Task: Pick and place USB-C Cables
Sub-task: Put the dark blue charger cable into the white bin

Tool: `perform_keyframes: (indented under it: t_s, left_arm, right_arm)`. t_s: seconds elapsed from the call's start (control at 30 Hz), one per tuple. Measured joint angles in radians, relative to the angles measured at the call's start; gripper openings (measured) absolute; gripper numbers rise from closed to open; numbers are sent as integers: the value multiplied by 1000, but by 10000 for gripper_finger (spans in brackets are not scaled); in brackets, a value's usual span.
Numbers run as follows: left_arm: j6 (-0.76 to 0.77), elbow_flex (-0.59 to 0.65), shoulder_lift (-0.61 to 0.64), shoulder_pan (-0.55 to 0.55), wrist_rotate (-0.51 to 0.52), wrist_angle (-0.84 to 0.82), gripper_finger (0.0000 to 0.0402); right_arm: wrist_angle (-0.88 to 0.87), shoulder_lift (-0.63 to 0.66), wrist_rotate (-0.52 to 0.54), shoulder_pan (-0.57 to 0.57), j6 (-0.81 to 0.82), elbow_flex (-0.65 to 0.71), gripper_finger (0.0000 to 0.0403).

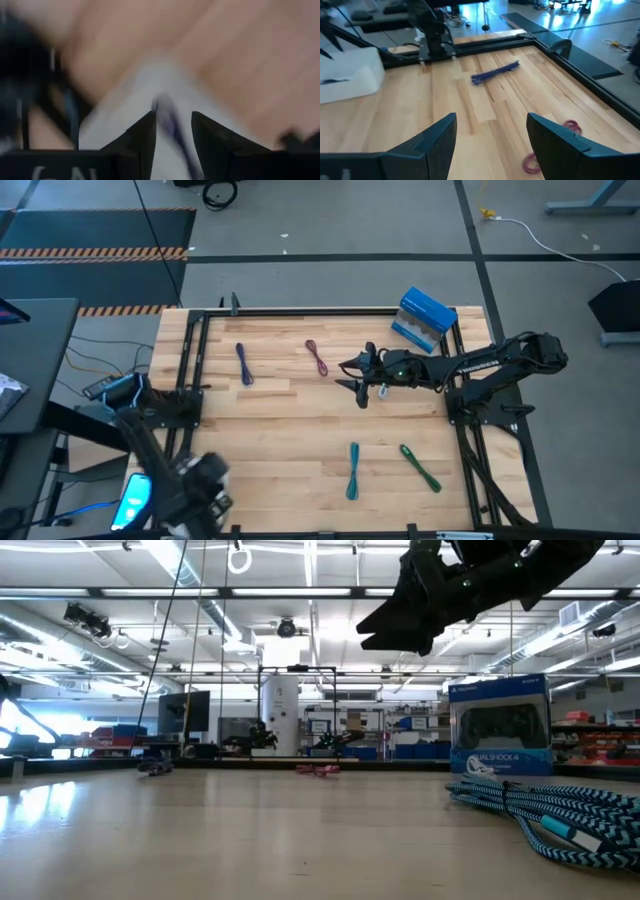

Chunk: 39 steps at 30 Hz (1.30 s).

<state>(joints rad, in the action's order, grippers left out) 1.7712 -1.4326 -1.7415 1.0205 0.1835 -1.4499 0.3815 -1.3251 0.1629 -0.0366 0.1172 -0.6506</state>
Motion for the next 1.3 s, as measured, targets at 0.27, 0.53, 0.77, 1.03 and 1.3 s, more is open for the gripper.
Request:
perform_keyframes:
  t_s: [0.27,0.53,0.77,1.03,1.3]
  left_arm:
    - [-595,0,49,-314,255,26,135]
    - [-1190,0,53,-655,265,170,135]
    - [-1609,0,53,-920,213,326,135]
    - [-1982,0,53,-1204,-79,607,135]
    - [-2348,-1,30,-1339,-118,674,141]
  right_arm:
    - [-2,21,-11,33,-10,0,248]
    - [-153,124,-10,56,-4,0,248]
    - [-337,207,-7,80,40,0,248]
    - [-428,255,-7,115,94,0,248]
    - [-404,265,39,161,70,0,248]
